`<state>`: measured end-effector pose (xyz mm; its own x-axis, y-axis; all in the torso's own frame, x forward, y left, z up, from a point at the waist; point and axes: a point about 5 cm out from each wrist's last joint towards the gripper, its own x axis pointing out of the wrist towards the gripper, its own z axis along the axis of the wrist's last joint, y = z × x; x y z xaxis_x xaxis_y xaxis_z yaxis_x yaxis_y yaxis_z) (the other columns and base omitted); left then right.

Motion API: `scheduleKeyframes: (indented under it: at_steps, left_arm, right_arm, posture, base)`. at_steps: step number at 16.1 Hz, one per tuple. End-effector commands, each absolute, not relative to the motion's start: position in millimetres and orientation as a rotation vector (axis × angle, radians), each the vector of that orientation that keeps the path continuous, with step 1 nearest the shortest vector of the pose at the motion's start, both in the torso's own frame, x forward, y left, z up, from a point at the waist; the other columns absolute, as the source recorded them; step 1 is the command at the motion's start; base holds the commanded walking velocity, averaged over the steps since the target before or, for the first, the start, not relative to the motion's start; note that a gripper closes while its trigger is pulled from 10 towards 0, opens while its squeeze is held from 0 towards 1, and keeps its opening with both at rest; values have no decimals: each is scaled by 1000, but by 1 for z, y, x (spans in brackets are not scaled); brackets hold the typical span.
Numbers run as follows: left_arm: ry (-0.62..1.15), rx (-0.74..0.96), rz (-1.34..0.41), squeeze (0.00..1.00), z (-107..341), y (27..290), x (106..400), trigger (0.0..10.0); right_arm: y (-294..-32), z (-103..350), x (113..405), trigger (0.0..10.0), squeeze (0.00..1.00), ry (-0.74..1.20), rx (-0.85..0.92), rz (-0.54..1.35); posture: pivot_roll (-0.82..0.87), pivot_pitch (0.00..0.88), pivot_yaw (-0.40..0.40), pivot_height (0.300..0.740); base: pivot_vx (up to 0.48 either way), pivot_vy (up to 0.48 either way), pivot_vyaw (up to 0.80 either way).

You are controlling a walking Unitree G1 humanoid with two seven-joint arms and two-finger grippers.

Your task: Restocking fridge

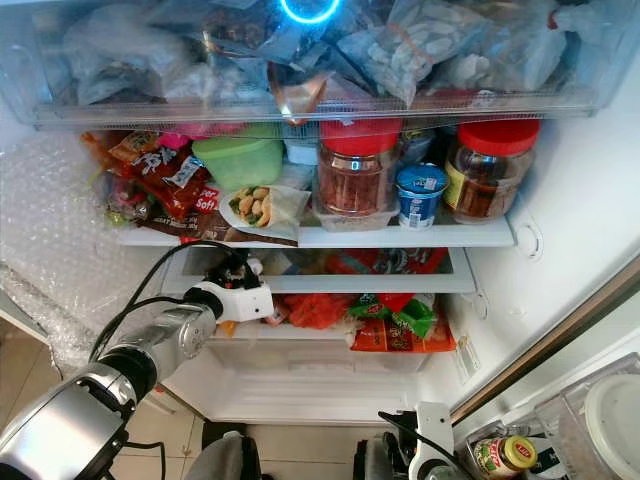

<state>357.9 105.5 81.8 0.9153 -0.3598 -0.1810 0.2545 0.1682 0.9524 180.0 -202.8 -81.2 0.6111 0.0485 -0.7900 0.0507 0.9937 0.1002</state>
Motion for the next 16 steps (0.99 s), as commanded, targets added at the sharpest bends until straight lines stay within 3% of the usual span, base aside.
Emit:
scheduleKeyframes:
  at_steps: [1, 5, 7, 8, 9, 12, 14, 16]
  left_arm:
    - [-104, 1287, -421, 1000, 86, 105, 360, 10000]
    - [-151, 1183, -420, 1000, 96, 102, 363, 10000]
    - [-181, 951, -497, 1000, 100, 95, 356, 10000]
    - [-187, 759, -541, 0, 101, 94, 349, 10000]
    - [-184, 577, -527, 0, 101, 101, 343, 10000]
    - [-140, 301, -503, 0, 95, 129, 319, 10000]
    - [-26, 201, -504, 0, 74, 152, 291, 10000]
    - [67, 105, -356, 0, 54, 181, 283, 10000]
  right_arm:
    - [-197, -91, 161, 10000, 0, 992, 138, -2]
    - [-197, -91, 162, 10000, 0, 992, 137, 2]
    - [-196, -91, 163, 10000, 0, 989, 140, -2]
    - [-196, -91, 163, 10000, 0, 988, 142, -4]
    - [-196, -91, 163, 10000, 0, 988, 144, -4]
    - [-196, -91, 163, 10000, 0, 988, 144, -3]
    - [-197, -90, 164, 10000, 0, 988, 139, 3]
    - [-197, -90, 165, 10000, 0, 990, 129, 12]
  posture:
    - [-33, 135, 71, 652]
    - [-26, 130, 68, 652]
    - [-27, 127, 73, 652]
    - [-26, 126, 75, 652]
    - [-24, 126, 76, 652]
    - [-5, 122, 77, 652]
    - [10, 118, 72, 652]
    - [13, 112, 65, 652]
  base:
    - [0, 0, 0]
    - [0, 0, 0]
    - [0, 0, 0]
    - [0, 0, 0]
    - [0, 0, 0]
    - [0, 0, 0]
    - [0, 0, 0]
    - [0, 0, 0]
